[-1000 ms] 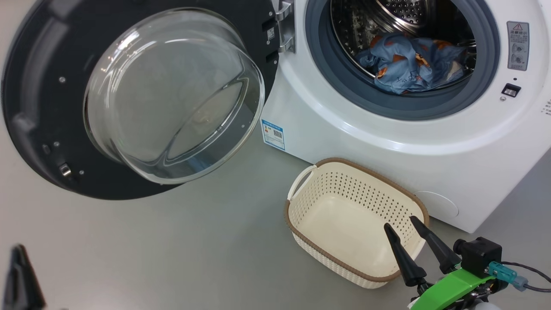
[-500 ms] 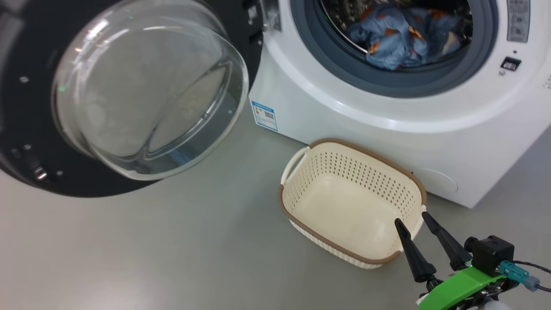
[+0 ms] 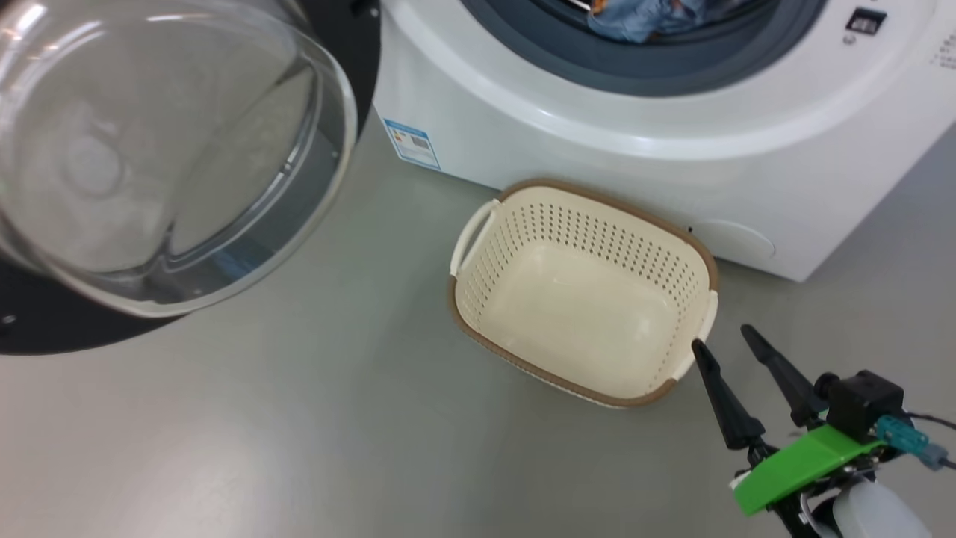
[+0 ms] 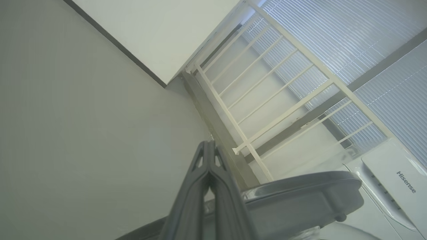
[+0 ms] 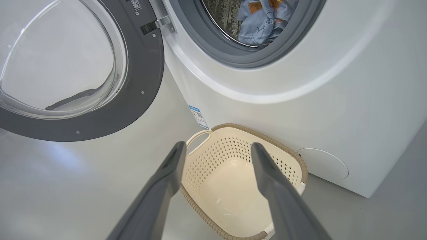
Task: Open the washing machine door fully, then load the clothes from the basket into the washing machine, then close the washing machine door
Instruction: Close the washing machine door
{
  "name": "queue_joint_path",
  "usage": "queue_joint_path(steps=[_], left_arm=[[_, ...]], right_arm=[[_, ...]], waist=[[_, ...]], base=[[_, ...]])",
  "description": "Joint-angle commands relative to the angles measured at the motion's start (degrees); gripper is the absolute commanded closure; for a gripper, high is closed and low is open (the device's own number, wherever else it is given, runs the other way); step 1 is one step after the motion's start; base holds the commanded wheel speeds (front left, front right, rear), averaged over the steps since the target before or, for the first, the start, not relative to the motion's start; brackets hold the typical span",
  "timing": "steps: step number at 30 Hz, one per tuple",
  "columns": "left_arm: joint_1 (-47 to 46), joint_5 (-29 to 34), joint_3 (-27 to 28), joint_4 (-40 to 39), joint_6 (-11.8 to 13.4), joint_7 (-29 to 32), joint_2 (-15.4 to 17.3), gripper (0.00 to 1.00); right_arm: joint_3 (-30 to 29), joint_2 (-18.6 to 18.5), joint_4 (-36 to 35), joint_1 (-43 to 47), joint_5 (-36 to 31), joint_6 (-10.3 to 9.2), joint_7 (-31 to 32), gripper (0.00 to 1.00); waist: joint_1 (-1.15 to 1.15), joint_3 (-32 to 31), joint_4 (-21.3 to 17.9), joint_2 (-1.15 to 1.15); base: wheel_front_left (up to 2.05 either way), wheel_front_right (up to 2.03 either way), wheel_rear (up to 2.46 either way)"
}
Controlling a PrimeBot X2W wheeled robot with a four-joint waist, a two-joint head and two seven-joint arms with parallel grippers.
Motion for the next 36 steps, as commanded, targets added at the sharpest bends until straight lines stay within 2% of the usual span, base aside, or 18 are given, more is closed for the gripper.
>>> queue_joint_path(steps=[1, 7, 17, 27, 36], left_arm=[[-2.29, -1.67, 1.99, 0.10, -0.15, 2.49, 5.36, 1.00], [-2.69, -5.65, 2.81, 2.19, -0.15, 12.24, 6.59, 1.00], [-2.15, -6.56, 3.75, 1.41, -0.15, 20.12, 6.16, 1.00], [-1.03, -7.04, 3.27, 0.35, -0.15, 30.77, 4.42, 1.00], [1.20, -6.70, 2.53, -3.90, -0.15, 39.64, 3.69, 1.00]], right_arm=[[1.26, -0.20, -1.63, -2.00, -0.49, 0.09, -0.27, 0.00], [1.15, -0.33, -2.02, -3.02, -1.12, 0.09, -0.27, 0.00], [0.68, 0.03, -1.92, -3.06, -1.48, 0.09, -0.27, 0.00], [0.85, 0.34, -1.22, -2.67, -1.20, 0.09, -0.27, 0.00], [0.95, 0.25, -0.54, -0.72, -0.52, 0.09, -0.27, 0.00]], waist=[[0.00, 2.56, -1.77, 0.00], [0.00, 4.70, -2.70, 0.00], [0.00, 5.06, -2.72, 0.00], [0.00, 2.58, -2.39, 0.00], [0.00, -0.93, -1.92, 0.00]], base=[[0.00, 0.00, 0.00], [0.00, 0.00, 0.00], [0.00, 0.00, 0.00], [0.00, 0.00, 0.00], [0.00, 0.00, 0.00]])
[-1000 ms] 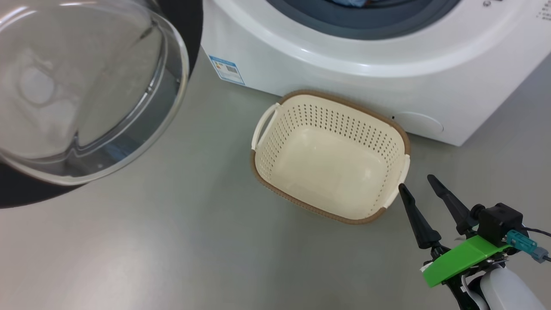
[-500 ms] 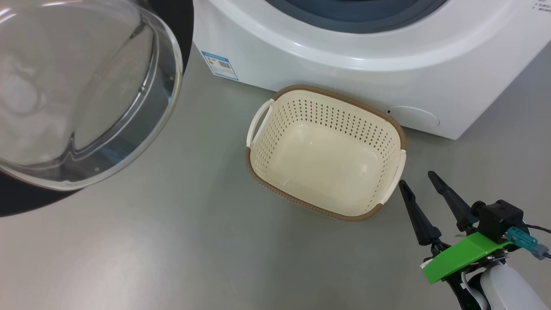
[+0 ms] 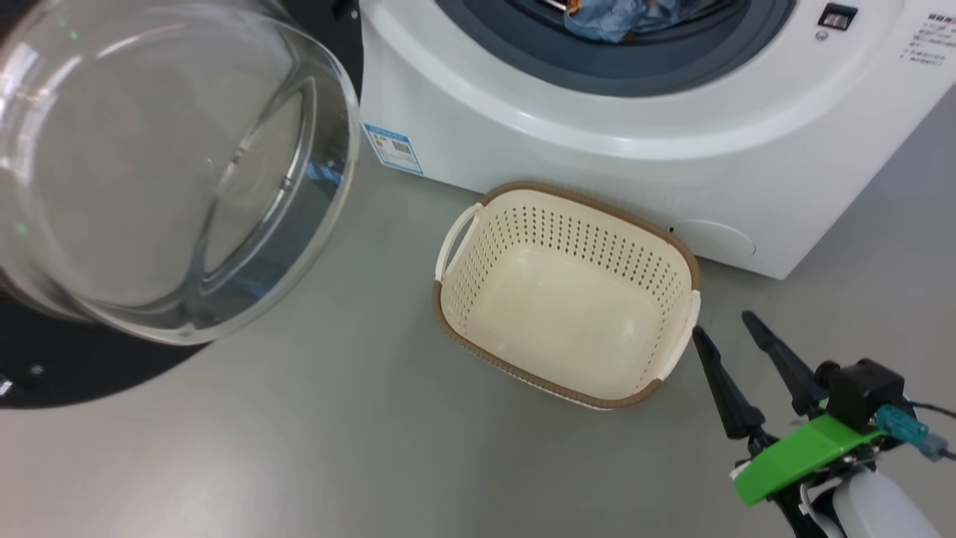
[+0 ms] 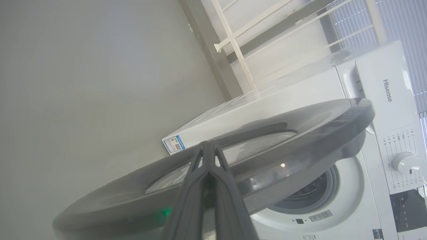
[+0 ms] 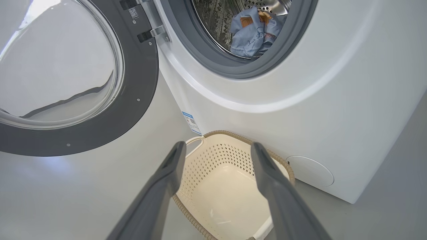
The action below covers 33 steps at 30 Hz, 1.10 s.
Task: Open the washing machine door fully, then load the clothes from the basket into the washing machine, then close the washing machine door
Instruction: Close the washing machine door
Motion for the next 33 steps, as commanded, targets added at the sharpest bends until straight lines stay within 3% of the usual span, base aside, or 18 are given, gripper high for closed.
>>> queue_joint_path(steps=[1, 22, 33], left_arm=[[0.72, -0.19, 0.62, -3.02, -0.25, 2.96, 2.17, 1.00], [4.35, 0.03, -1.36, -16.95, -0.25, 17.51, -0.98, 1.00], [6.49, -0.72, -2.23, -29.04, -0.25, 24.81, -5.46, 1.00]], right_arm=[[1.24, 0.21, -0.96, 1.96, 0.39, 0.09, -0.27, 0.00], [-0.18, 1.62, -1.45, 6.80, 1.56, 0.09, -0.27, 0.00], [-1.87, 2.79, -2.12, 8.40, 1.42, 0.09, -0.27, 0.00]], waist=[[0.00, -1.58, 0.28, 0.00], [0.00, -7.60, 0.55, 0.00], [0.00, -8.46, -1.93, 0.00]], base=[[0.00, 0.00, 0.00], [0.00, 0.00, 0.00], [0.00, 0.00, 0.00]])
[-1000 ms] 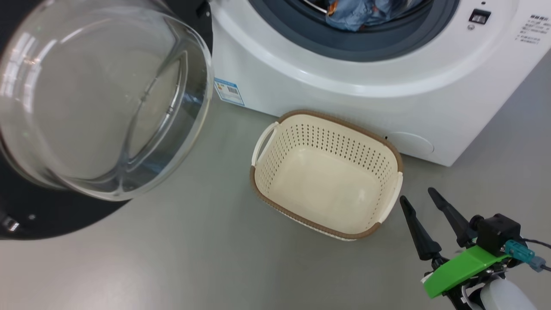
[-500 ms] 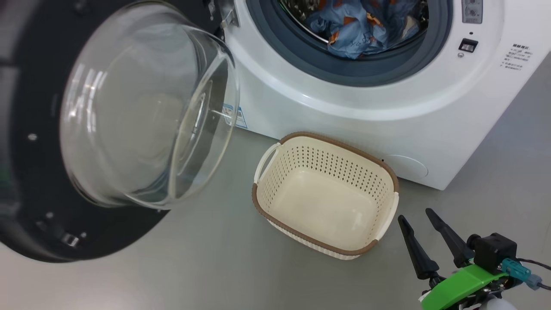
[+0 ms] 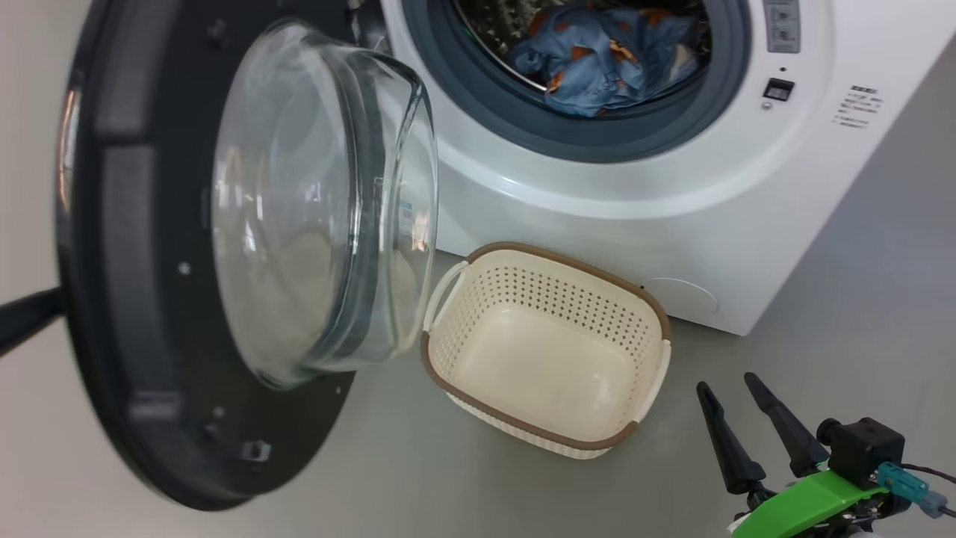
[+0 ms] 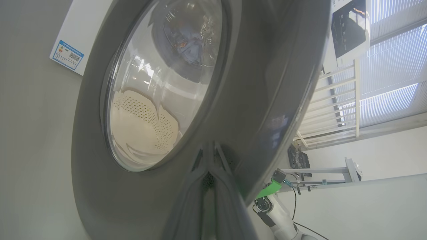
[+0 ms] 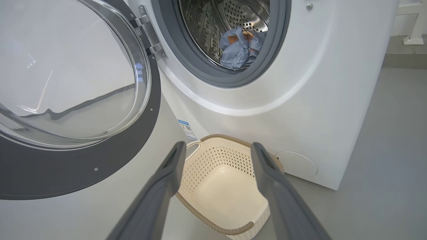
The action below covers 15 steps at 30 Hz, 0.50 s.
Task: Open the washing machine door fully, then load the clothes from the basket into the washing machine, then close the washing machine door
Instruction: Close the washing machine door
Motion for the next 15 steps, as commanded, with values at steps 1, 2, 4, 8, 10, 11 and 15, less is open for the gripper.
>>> queue_joint_path(steps=[1, 2, 4, 8, 10, 11, 15], left_arm=[[-1.27, -0.89, 1.65, -3.16, -0.23, 1.30, 1.91, 1.00], [-1.31, -0.98, 1.43, -4.04, -0.23, 1.80, 1.26, 1.00], [-1.54, -0.89, 0.90, -5.64, -0.23, 2.72, 0.09, 1.00], [-2.96, -0.35, -0.65, -8.28, -0.23, 3.96, -2.76, 1.00], [-3.84, 0.15, -1.83, -9.23, -0.23, 4.63, -4.11, 1.00], [-4.40, 0.50, -2.43, -9.66, -0.23, 4.87, -4.76, 1.00], [-6.97, 1.29, -4.44, -10.55, -0.23, 5.45, -7.47, 1.00]], right_arm=[[0.52, -0.20, -1.56, 0.52, 0.39, 0.09, -0.27, 0.00], [0.32, -0.05, -1.66, 0.59, 0.32, 0.09, -0.27, 0.00], [0.03, 0.23, -1.83, 0.66, 0.23, 0.09, -0.27, 0.00], [-0.73, 0.74, -2.17, 0.73, 0.15, 0.09, -0.27, 0.00], [-1.10, 1.07, -2.37, 0.80, 0.06, 0.09, -0.27, 0.00], [-1.33, 1.25, -2.46, 0.85, 0.02, 0.09, -0.27, 0.00], [-2.07, 2.04, -3.02, 0.79, -0.23, 0.09, -0.27, 0.00]], waist=[[0.00, -0.08, -1.00, 0.00], [0.00, -0.09, -1.45, 0.00], [0.00, -0.07, -2.52, 0.00], [0.00, 0.13, -4.92, 0.00], [0.00, 0.33, -6.26, 0.00], [0.00, 0.45, -6.93, 0.00], [0.00, 1.25, -9.68, 0.00]], base=[[0.00, 0.00, 0.00], [0.00, 0.00, 0.00], [0.00, 0.00, 0.00], [0.00, 0.00, 0.00], [0.00, 0.00, 0.00], [0.00, 0.00, 0.00], [0.00, 0.00, 0.00]])
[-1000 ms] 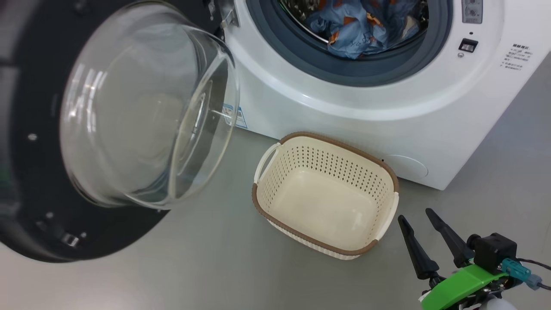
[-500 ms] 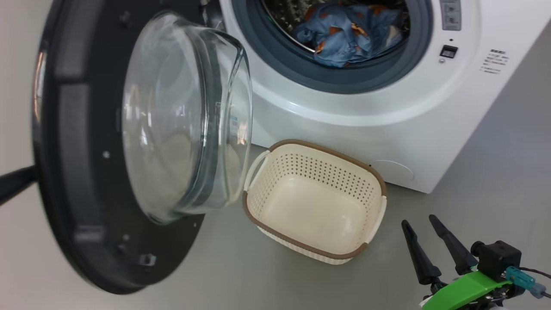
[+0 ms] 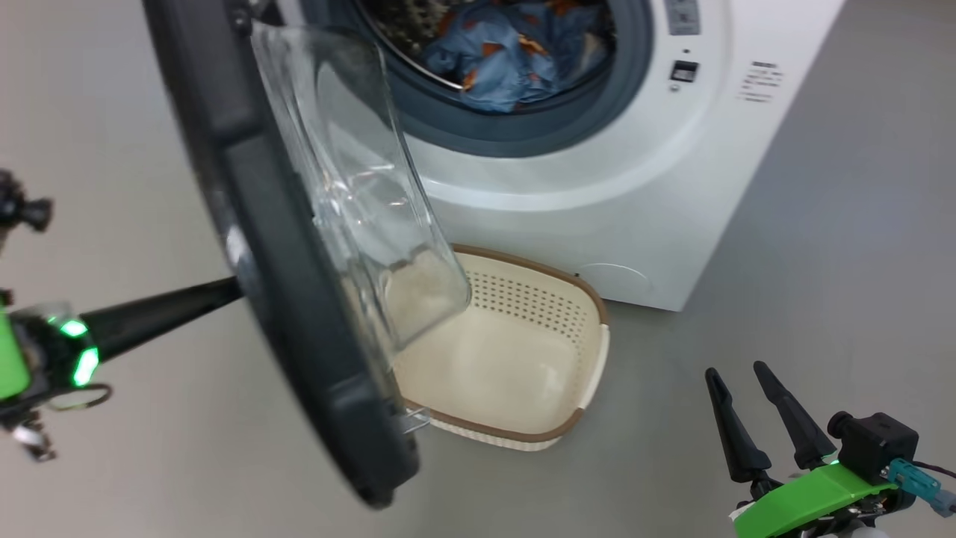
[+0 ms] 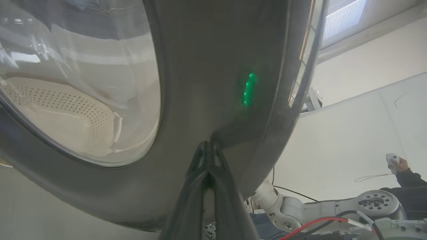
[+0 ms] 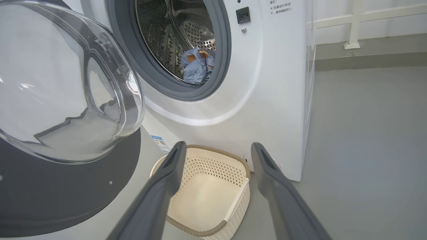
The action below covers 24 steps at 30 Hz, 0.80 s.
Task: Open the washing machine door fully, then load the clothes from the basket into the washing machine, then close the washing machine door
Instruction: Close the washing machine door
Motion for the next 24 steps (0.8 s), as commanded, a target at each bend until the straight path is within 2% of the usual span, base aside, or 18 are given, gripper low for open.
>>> queue_joint_path(steps=[1, 10, 24], left_arm=[[-3.88, 0.38, 1.63, -2.00, -0.23, 0.17, 1.05, 1.00], [-9.65, 4.20, -1.74, -0.36, -0.23, -2.00, -3.82, 1.00], [-18.19, 9.73, -2.22, 6.80, -0.23, -10.85, -4.14, 1.00]], right_arm=[[0.82, 0.09, -1.68, 0.71, -0.21, 0.09, -0.27, 0.00], [0.05, 2.31, -2.61, -0.50, -0.67, 0.09, -0.27, 0.00], [-0.60, 4.60, -3.39, -1.35, -0.71, 0.09, -0.27, 0.00]], waist=[[0.00, 1.01, -2.97, 0.00], [0.00, 2.81, -10.29, 0.00], [0.00, 4.92, -18.91, 0.00]], base=[[0.00, 0.00, 0.00], [0.00, 0.00, 0.00], [0.00, 0.00, 0.00]])
